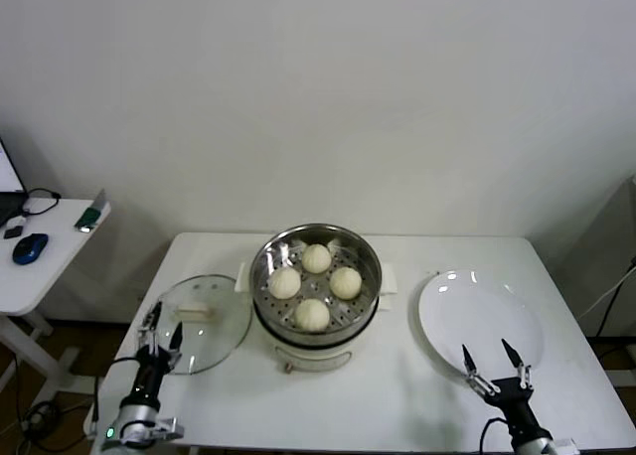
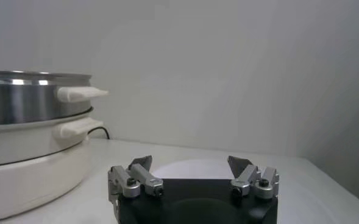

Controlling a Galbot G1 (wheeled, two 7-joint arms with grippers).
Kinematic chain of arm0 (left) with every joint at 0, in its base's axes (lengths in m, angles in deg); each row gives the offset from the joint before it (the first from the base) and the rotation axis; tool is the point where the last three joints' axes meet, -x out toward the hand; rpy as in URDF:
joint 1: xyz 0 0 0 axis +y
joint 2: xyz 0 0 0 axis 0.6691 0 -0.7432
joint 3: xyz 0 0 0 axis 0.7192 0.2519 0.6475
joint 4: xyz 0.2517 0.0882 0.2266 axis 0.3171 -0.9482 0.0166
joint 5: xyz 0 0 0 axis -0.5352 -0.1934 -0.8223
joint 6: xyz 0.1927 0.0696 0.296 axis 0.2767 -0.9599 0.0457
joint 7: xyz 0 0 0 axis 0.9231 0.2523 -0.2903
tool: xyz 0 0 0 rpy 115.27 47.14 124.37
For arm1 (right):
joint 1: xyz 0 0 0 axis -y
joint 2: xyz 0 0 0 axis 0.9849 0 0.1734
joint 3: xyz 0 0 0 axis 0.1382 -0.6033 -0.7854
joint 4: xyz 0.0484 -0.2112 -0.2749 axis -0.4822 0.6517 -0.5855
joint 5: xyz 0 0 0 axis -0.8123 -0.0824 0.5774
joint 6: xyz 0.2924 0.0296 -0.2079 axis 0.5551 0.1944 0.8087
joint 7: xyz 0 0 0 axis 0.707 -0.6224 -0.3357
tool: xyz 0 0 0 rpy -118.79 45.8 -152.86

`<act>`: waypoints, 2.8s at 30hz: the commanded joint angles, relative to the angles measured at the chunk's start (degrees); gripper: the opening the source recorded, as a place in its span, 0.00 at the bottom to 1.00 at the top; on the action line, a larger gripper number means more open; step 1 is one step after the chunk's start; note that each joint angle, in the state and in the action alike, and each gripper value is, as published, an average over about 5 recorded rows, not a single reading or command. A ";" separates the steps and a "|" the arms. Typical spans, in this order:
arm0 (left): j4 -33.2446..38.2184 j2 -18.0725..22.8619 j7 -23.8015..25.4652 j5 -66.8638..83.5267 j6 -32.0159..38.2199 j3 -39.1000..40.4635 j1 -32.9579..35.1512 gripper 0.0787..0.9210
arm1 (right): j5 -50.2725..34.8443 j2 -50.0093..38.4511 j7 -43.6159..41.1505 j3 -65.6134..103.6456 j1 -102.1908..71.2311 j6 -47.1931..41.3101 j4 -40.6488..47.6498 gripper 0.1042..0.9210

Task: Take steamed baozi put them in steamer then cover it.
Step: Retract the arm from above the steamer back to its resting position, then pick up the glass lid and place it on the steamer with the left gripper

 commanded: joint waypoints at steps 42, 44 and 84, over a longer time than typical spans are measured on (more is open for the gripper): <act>-23.06 0.72 -2.01 -14.56 -0.68 2.53 -18.09 0.81 | 2.03 3.52 0.53 0.73 -2.98 3.96 0.88 0.88; -23.33 0.80 -1.90 -14.50 -0.73 2.46 -18.06 0.75 | 2.17 3.60 0.53 0.70 -2.99 3.99 0.87 0.88; 6.05 -9.90 16.02 2.39 -9.41 -0.72 -10.69 0.07 | 4.14 4.52 1.23 1.46 -3.41 5.29 0.43 0.88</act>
